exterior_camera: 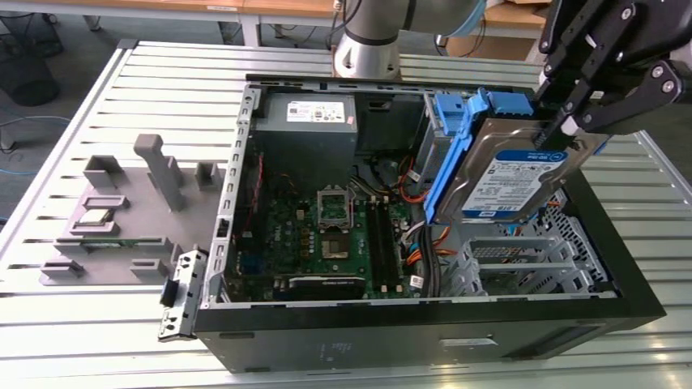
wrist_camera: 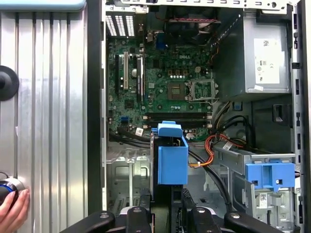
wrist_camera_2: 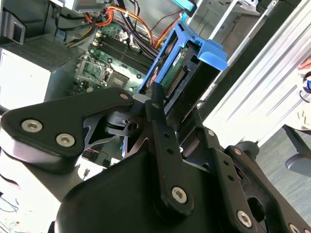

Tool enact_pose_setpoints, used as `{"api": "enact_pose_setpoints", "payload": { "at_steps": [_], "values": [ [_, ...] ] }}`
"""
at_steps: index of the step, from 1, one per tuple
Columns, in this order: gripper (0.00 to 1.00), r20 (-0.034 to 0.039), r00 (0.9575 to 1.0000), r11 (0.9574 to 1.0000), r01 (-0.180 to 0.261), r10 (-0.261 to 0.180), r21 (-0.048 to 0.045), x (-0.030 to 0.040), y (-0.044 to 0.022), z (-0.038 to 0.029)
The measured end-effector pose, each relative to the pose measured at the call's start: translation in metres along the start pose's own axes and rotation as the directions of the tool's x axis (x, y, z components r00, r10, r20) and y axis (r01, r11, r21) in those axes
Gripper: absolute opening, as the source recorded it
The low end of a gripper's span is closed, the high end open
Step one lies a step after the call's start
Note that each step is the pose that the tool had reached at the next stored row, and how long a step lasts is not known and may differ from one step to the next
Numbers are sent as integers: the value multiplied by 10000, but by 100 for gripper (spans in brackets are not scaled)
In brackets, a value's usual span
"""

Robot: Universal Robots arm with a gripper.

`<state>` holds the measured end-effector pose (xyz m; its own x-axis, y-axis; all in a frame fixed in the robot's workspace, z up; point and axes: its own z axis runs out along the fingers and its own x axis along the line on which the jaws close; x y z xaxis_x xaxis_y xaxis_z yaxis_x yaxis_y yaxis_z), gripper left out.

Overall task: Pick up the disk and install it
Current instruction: 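Insert the disk into the insertion slot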

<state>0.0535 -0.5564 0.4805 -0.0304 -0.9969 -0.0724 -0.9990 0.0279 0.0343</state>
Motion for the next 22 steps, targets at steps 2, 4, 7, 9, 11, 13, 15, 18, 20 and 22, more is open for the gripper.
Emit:
{"api": "enact_pose_setpoints", "payload": {
  "at_steps": [2,4,7,9,11,13,15,18,20,22],
  "values": [
    [35,0,10000,10000,0,0,0,32,-1,4],
    [35,1,10000,10000,0,0,1,62,-2,7],
    [35,1,10000,10000,0,0,0,99,-3,13],
    [35,0,10000,10000,0,0,0,121,-4,18],
    [35,0,10000,10000,0,0,0,138,-5,26],
    [35,3,10000,10000,0,0,0,151,-6,41],
    [35,-1,10000,10000,2,-2,0,155,-13,50],
    [35,1,10000,10000,1,-1,0,157,-44,63],
    [35,0,10000,10000,0,0,0,156,-75,69],
    [35,1,10000,10000,0,0,0,156,-109,75]
  ]
}}
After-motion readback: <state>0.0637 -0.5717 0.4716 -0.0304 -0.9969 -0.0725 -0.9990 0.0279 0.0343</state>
